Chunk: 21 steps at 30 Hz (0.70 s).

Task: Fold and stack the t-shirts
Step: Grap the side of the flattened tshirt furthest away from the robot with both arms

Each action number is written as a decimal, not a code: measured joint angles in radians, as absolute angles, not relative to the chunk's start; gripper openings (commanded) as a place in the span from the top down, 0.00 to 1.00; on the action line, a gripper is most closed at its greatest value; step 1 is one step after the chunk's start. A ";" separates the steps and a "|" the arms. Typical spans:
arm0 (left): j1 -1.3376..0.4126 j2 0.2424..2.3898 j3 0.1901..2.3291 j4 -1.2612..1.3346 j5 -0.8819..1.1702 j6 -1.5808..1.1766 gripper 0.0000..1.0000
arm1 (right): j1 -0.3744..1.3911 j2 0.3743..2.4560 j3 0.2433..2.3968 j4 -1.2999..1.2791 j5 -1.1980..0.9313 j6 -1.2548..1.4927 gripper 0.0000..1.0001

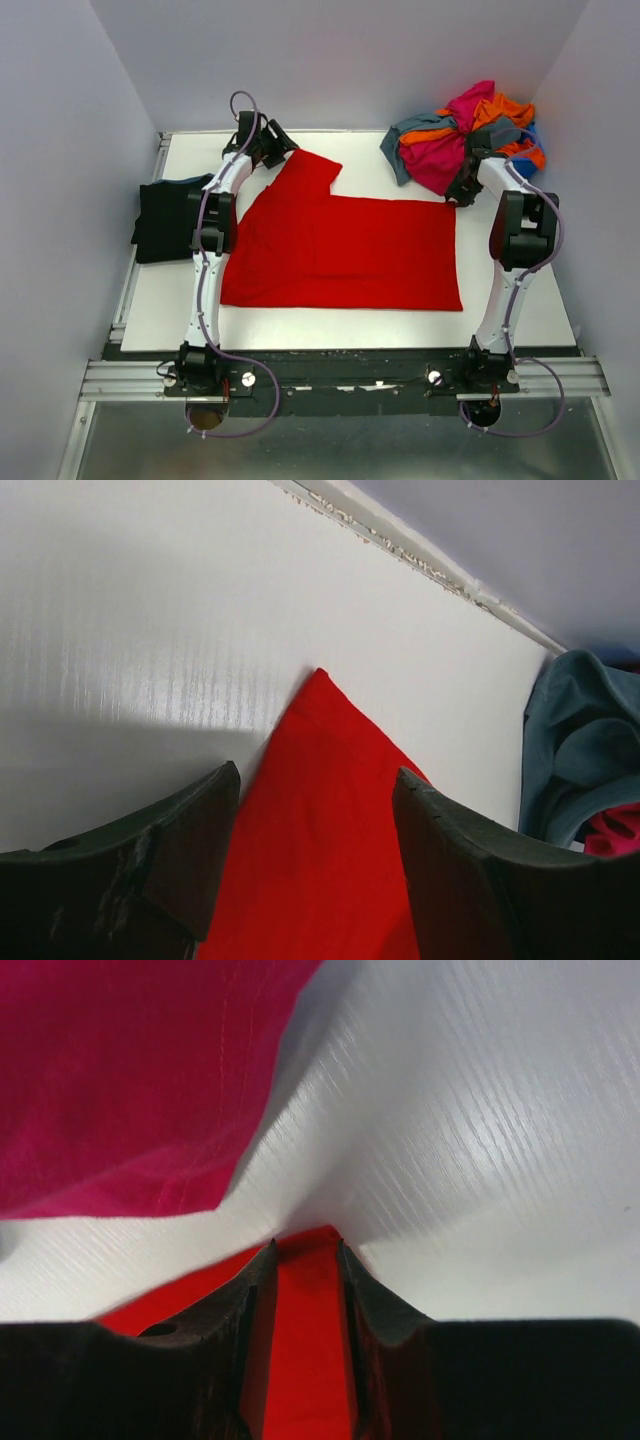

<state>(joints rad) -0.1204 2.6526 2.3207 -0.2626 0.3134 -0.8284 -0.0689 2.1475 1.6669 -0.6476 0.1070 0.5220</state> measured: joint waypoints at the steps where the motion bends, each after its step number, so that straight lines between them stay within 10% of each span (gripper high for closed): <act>1: -0.120 2.658 2.327 -0.260 0.318 -0.832 0.25 | -0.069 2.165 1.690 -0.660 0.106 0.522 0.61; 11: -0.125 2.700 2.382 -0.243 0.338 -0.839 0.30 | -0.072 2.168 1.679 -0.674 0.107 0.522 0.57; 21: -0.135 2.726 2.409 -0.273 0.376 -0.838 0.64 | -0.075 2.152 1.665 -0.675 0.111 0.521 0.57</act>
